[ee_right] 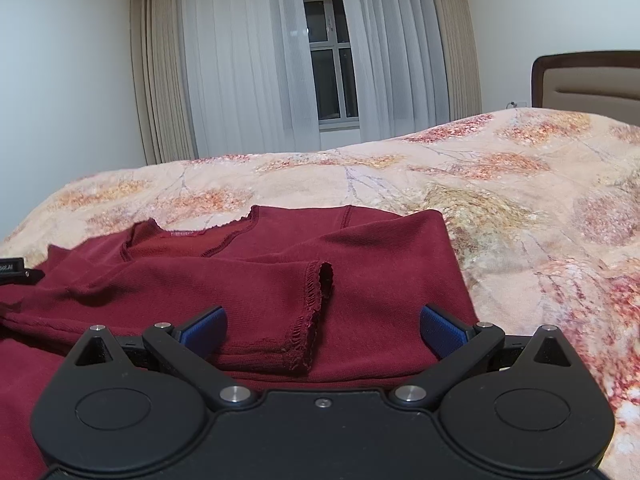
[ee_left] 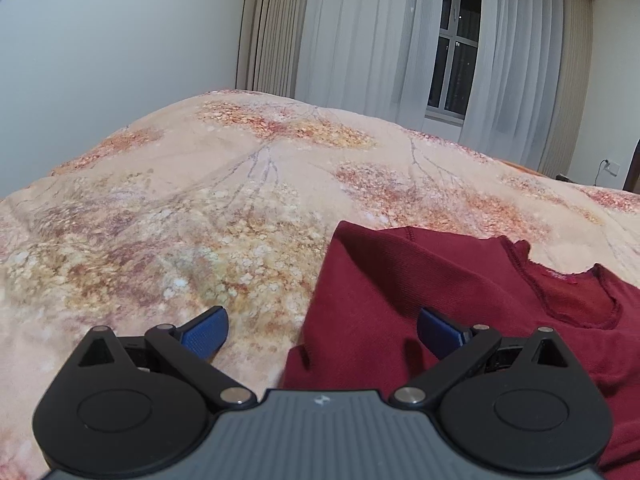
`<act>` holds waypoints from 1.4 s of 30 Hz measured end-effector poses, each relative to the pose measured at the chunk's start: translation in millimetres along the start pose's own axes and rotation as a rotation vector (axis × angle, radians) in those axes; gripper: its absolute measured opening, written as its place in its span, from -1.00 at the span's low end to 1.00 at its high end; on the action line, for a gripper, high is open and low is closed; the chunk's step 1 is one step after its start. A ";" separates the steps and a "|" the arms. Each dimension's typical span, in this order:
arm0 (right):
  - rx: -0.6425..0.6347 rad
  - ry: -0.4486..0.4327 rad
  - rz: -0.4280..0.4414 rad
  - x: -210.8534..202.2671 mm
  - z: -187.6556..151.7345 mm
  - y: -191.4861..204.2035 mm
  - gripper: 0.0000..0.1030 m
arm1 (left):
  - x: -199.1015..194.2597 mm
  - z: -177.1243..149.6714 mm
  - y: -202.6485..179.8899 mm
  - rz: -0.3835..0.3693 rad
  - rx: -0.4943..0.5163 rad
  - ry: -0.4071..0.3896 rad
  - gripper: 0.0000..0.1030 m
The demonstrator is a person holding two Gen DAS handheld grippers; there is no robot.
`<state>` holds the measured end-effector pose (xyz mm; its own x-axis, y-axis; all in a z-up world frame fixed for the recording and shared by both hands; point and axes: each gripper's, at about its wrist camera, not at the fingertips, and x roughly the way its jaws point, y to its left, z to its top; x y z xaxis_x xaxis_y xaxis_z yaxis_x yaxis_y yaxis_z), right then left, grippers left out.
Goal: Fold small clothes
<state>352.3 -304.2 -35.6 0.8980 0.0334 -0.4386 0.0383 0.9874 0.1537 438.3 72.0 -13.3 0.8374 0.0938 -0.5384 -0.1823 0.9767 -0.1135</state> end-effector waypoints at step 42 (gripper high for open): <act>-0.083 0.108 -0.085 -227.8 -131.6 -32.6 0.99 | -242.3 -160.9 56.0 -0.101 0.228 0.015 0.99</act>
<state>88.8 -323.6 -57.2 0.8406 -0.0383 -0.5404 0.0716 0.9966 0.0408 142.3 72.9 -23.6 0.8372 -0.0080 -0.5468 0.0244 0.9994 0.0226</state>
